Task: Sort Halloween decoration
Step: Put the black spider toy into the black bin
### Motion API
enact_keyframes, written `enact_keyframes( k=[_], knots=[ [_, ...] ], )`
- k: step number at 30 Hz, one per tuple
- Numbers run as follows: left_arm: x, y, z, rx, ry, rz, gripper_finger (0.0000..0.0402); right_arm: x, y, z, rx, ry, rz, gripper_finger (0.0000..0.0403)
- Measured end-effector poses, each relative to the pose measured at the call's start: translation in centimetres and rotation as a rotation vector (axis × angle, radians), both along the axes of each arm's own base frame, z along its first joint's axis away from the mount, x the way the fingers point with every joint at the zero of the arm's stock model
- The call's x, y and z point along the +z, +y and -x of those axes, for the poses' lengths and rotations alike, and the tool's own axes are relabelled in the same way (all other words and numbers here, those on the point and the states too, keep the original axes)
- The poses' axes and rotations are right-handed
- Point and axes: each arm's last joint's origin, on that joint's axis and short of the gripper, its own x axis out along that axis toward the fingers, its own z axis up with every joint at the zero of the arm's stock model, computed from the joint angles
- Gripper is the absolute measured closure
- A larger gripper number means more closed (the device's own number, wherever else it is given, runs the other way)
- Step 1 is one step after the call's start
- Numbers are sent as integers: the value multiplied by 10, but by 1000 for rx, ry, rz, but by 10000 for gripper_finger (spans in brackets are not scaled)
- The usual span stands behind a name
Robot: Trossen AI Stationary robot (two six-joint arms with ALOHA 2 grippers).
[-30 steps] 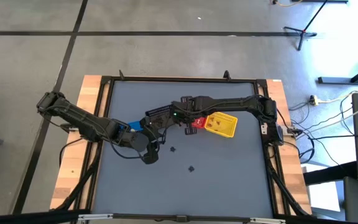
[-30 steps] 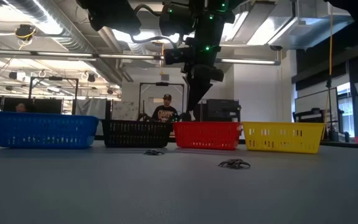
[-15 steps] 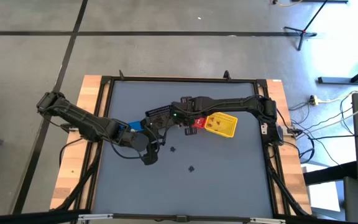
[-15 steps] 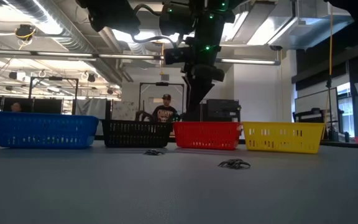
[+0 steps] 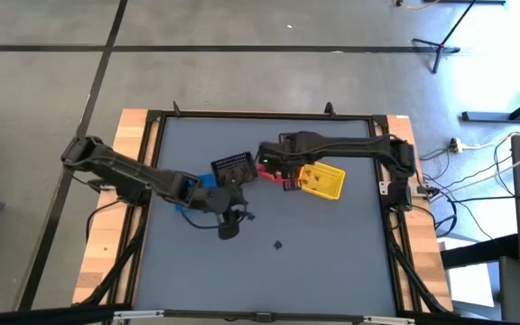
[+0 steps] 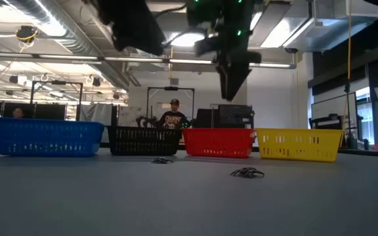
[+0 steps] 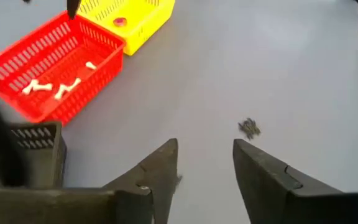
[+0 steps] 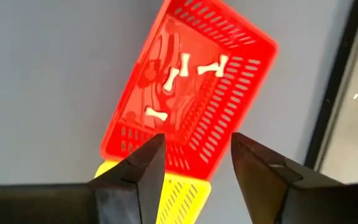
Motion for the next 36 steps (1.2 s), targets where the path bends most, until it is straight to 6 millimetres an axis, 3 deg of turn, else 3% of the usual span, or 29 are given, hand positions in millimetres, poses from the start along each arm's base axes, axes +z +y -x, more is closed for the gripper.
enact_keyframes(
  k=[5,10,18,25,36],
  knots=[
    [-19,5,-17,-49,28,8,223,34,10,21,-22,-67,-7,221],
    [-42,10,-30,-90,97,-57,217,62,33,46,-18,-88,-4,221],
    [-79,17,-42,-214,224,-74,217,83,82,68,22,-158,-28,221],
    [-99,26,-47,-241,290,-113,217,74,119,70,68,-202,1,221],
    [-106,35,-50,-277,304,-120,217,9,137,76,21,-146,1,221]
  ],
)
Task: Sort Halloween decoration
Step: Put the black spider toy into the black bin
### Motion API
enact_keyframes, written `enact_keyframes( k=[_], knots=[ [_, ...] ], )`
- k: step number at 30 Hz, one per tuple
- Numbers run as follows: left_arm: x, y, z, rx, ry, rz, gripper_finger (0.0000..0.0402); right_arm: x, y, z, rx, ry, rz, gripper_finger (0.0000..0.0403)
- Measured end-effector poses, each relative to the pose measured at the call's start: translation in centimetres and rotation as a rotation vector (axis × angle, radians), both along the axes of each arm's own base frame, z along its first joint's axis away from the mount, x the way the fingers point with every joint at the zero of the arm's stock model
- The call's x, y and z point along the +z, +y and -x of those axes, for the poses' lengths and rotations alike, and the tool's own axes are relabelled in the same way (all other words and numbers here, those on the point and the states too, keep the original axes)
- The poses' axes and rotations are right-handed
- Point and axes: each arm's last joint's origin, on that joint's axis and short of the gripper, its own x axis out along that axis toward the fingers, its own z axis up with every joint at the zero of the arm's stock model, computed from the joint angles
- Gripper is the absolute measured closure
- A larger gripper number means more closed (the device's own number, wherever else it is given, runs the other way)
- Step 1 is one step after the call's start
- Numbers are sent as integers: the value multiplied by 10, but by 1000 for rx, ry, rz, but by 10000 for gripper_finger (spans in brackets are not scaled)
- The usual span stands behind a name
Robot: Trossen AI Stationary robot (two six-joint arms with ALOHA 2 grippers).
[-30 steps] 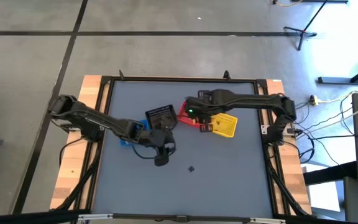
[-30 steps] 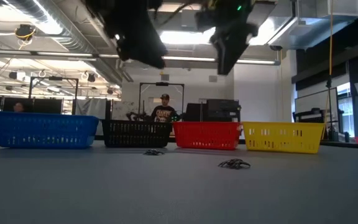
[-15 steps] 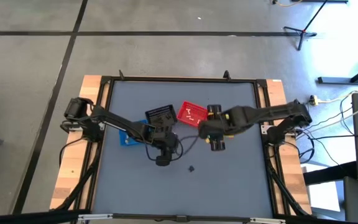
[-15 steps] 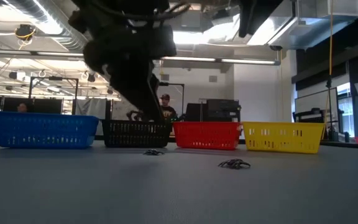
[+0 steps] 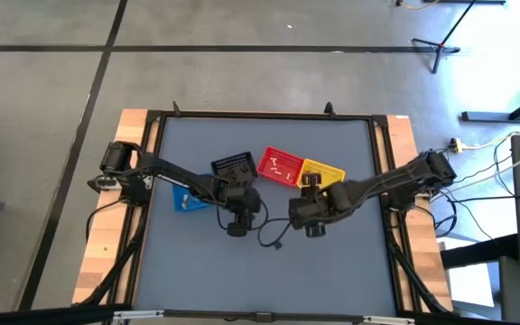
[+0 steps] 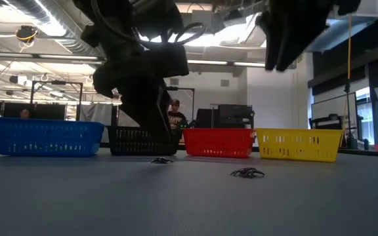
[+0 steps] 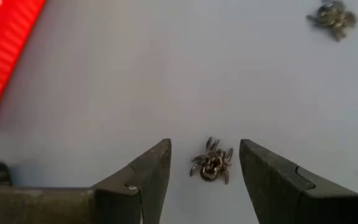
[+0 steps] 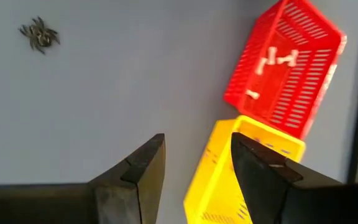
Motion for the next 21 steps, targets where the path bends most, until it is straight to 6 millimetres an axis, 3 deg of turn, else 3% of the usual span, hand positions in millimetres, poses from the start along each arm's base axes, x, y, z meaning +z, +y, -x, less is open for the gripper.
enact_keyframes(
  k=[8,21],
  knots=[
    [-2,1,-2,-80,-9,-32,217,-39,4,0,6,-37,-42,221],
    [-7,0,-3,-119,-3,-40,217,-44,7,-7,19,-119,-104,221]
  ],
)
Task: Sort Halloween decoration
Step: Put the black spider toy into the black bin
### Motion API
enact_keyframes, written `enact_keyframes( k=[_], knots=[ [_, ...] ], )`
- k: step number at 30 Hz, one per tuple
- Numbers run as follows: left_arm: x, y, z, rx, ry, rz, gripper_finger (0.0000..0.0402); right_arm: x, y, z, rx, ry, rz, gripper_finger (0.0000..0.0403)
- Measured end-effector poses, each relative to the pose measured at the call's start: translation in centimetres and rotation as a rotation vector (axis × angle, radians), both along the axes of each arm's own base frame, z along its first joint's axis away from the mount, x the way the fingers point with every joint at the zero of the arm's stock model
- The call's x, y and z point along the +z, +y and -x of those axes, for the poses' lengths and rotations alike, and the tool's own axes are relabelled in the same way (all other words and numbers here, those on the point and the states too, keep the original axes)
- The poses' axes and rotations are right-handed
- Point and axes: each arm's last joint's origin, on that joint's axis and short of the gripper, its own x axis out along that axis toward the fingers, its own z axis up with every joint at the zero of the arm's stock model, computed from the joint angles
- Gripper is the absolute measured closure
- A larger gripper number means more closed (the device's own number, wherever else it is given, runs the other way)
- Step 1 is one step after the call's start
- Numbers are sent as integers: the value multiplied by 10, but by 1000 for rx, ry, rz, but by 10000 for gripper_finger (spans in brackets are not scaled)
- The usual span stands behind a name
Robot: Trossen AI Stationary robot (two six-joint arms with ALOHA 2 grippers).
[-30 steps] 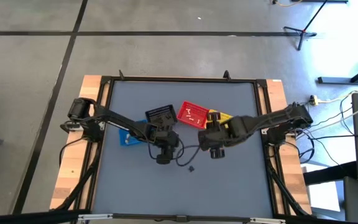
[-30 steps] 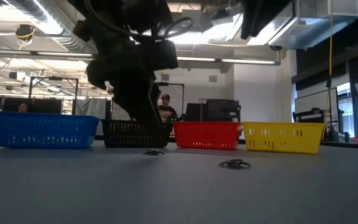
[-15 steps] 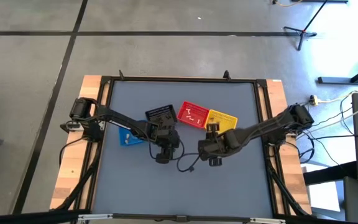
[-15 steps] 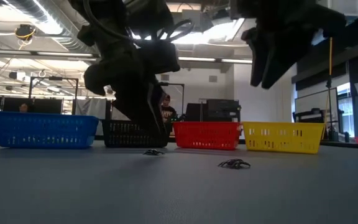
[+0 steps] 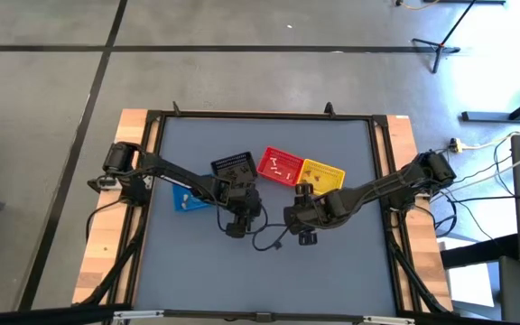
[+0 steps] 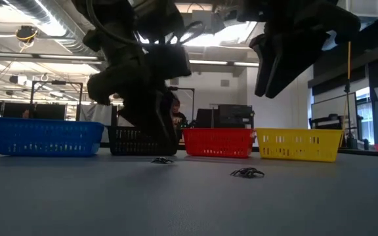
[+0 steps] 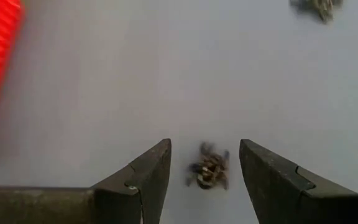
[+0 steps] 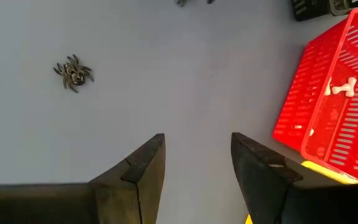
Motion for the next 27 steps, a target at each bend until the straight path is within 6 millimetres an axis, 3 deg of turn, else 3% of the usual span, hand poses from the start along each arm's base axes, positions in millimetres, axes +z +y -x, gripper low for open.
enact_keyframes(
  k=[4,12,27],
  knots=[
    [-17,-2,-2,-26,50,37,217,0,0,0,0,3,1,221],
    [-21,-1,-3,-12,53,28,222,0,0,0,1,4,2,221],
    [-22,-1,-3,-9,55,27,314,0,0,0,1,4,1,221]
  ],
)
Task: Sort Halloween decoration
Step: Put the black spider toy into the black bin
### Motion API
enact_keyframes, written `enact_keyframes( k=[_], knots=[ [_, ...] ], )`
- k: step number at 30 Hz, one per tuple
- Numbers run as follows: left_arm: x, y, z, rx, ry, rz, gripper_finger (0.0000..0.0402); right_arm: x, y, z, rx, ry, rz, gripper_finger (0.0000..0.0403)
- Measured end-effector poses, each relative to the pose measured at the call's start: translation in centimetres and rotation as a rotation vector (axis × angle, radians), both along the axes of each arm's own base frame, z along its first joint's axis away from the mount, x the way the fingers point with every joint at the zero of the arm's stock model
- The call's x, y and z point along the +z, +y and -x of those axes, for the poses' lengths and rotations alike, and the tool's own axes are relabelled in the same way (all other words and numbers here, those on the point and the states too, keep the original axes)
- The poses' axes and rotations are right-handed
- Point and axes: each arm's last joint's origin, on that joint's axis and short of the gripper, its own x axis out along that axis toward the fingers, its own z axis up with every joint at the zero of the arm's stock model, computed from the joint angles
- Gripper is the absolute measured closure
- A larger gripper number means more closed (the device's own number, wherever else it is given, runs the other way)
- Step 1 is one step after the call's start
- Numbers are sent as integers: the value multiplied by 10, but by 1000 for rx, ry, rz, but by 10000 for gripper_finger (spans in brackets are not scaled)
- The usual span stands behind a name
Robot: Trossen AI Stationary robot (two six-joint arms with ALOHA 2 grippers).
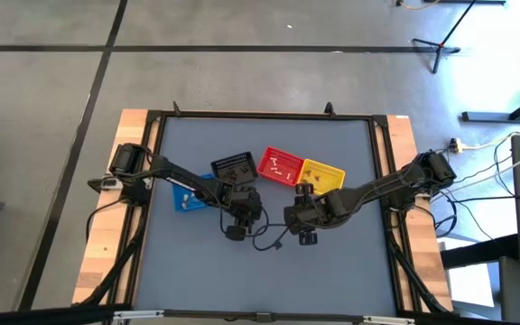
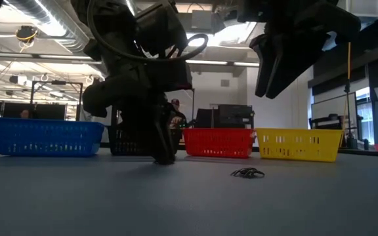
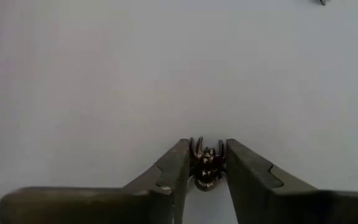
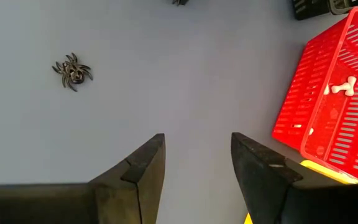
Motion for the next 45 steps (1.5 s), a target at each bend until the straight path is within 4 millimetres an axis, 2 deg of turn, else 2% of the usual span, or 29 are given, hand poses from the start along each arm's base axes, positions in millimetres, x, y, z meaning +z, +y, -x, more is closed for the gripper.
enact_keyframes(
  k=[9,19,31,36,42,45],
  knots=[
    [0,0,0,29,2,18,338,0,0,0,0,0,0,221],
    [2,-7,-1,71,11,82,340,0,0,0,0,0,0,221],
    [22,-14,-17,39,-15,213,341,0,0,0,0,0,1,221],
    [23,-16,-17,46,-5,275,341,0,0,0,0,0,0,221],
    [24,-16,-17,62,-9,268,340,0,0,0,0,1,1,221],
    [25,-21,-18,33,-17,287,340,0,0,0,0,0,0,221]
  ],
)
